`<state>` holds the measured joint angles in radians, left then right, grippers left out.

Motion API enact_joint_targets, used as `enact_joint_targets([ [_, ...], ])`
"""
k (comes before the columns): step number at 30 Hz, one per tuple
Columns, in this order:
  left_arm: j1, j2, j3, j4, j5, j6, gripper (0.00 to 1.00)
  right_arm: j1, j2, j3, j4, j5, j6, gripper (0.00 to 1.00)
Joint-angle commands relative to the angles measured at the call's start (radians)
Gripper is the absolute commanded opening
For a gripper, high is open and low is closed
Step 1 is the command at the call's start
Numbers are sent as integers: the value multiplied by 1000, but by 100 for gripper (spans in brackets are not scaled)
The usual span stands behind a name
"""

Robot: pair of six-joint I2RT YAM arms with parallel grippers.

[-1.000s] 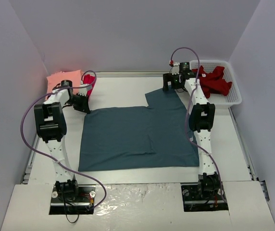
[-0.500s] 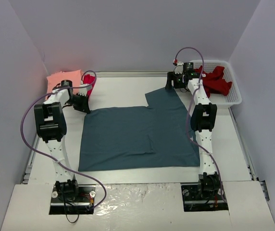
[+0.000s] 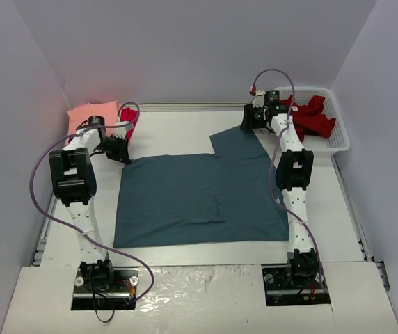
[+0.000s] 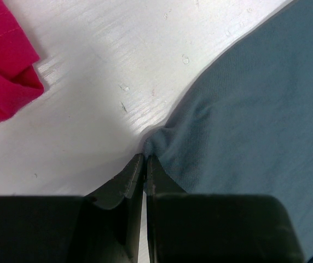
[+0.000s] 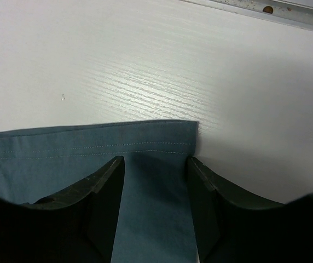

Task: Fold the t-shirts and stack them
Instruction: Grap the side of the flattened tshirt furthest away from the robot with both arms

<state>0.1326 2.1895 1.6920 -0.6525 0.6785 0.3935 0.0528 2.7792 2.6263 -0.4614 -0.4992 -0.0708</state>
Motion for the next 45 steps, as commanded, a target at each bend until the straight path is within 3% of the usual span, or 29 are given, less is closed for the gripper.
enact_joint_targets([
  [1, -5, -14, 0, -26, -16, 30, 2, 1, 25, 20, -28, 34, 5, 44],
  [15, -13, -17, -6, -32, -20, 38, 2, -14, 39, 46, -28, 62, 22, 34],
  [18, -17, -23, -8, -29, -28, 38, 2, -16, 43, 58, -26, 83, 22, 29],
  [24, -28, -19, 6, -35, -39, 42, 2, -16, 48, 63, -26, 94, 22, 8],
  [29, -51, -36, -6, -33, -62, 56, 2, -16, 43, 63, -26, 94, 20, 6],
  [30, -54, -40, -12, -27, -66, 53, 2, -16, 40, 63, -26, 94, 17, 0],
  [45, -60, -77, 9, -7, -102, 5, 2, -16, -110, -44, -26, 97, -18, 0],
])
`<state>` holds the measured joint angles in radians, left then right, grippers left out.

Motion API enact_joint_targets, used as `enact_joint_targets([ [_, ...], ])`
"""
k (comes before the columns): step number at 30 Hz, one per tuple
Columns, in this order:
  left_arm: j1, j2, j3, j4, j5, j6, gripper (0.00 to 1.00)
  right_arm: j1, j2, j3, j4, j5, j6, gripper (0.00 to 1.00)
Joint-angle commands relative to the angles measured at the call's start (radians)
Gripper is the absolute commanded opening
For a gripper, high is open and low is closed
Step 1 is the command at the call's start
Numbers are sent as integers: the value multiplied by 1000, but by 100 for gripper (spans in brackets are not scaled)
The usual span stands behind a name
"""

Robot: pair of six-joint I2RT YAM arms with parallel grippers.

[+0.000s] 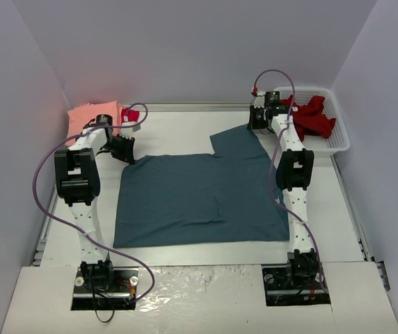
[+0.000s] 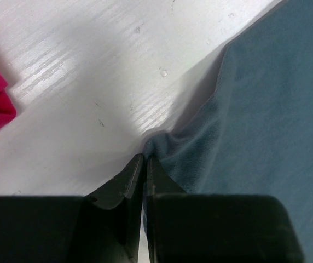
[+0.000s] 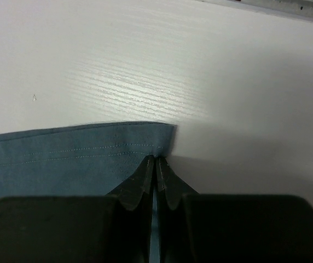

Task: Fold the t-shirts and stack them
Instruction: Grap the side of the flattened tshirt furthest away from the robot with both arms

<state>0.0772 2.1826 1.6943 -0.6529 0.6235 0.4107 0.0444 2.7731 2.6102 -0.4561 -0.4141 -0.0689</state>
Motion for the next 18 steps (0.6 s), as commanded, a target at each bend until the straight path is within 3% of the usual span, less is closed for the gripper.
enact_joint_targets([
  [1, -7, -78, 2, 2, -57, -18, 2, -8, -122, -35, -32, 12, -22, 0],
  [18, 3, -179, -50, 59, -39, -46, 2, -8, -280, -160, -32, 18, -62, 0],
])
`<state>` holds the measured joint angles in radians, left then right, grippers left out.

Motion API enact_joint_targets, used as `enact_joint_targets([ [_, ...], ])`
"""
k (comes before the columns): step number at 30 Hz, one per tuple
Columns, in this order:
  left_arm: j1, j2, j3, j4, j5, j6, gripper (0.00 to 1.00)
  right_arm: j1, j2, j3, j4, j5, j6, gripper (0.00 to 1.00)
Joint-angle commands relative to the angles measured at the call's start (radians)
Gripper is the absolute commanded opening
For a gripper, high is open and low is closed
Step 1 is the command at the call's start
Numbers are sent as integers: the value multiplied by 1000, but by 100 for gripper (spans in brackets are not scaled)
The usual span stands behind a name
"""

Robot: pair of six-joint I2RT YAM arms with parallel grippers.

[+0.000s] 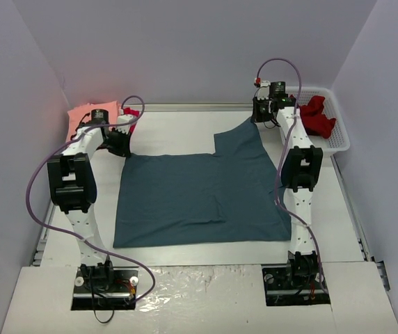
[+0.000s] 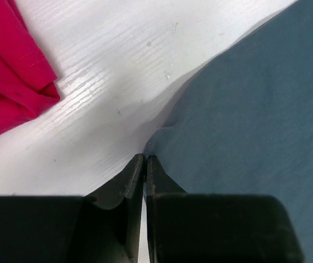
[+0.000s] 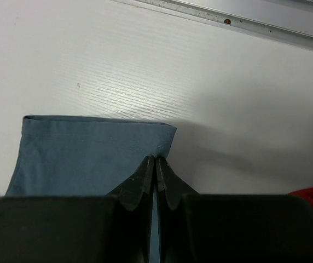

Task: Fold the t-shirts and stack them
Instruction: Grap the side of the flattened tshirt furthest away from the robot with both arms

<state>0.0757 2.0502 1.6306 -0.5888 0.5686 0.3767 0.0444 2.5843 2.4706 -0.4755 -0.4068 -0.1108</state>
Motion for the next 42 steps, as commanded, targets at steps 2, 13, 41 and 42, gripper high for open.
enact_joint_targets([
  [2, 7, -48, 26, -23, 30, -7, 2, -8, -110, -41, -12, 11, -23, 0],
  [13, 16, -61, 49, -103, 68, 47, 2, -9, -191, -122, -38, 57, -56, 0],
  [41, 70, -168, -34, -178, 140, 146, 2, -23, -483, -378, -150, 8, -86, 0],
  [42, 75, -173, -46, -178, 143, 149, 2, -24, -504, -400, -152, 11, -89, 0],
])
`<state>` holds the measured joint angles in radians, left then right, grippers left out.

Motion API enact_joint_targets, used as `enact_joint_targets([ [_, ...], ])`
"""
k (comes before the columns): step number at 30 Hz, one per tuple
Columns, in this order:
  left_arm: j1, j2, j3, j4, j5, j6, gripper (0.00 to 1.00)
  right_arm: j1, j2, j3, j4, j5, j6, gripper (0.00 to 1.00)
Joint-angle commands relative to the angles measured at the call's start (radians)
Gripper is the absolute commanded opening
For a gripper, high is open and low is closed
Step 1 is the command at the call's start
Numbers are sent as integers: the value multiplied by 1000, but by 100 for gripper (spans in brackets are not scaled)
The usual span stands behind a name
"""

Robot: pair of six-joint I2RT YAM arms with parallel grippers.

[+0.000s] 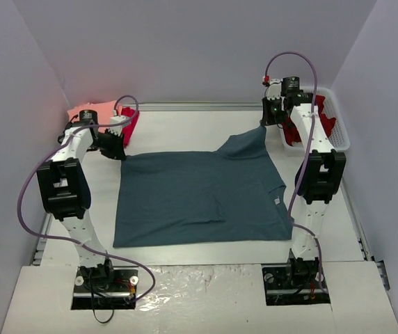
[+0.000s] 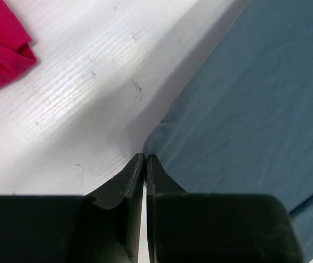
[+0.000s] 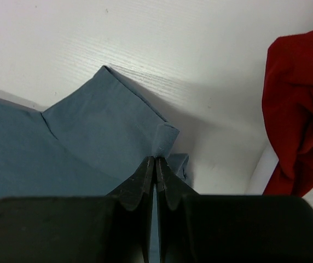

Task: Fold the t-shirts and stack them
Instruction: Grap the side of the flattened tshirt furthest away from the robot with both arms, then fold the other side of the tshirt into a rectangle

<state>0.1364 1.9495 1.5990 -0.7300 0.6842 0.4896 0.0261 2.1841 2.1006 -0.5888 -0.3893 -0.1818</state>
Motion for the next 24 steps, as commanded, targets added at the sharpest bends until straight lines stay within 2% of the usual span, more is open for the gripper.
enact_joint_targets([
  [1, 15, -76, -20, -37, 31, 43, 2, -8, -115, -39, -40, -2, -18, 0],
  [24, 52, -205, -137, -91, 75, 156, 2, -20, -365, -253, -155, 26, -80, 0],
])
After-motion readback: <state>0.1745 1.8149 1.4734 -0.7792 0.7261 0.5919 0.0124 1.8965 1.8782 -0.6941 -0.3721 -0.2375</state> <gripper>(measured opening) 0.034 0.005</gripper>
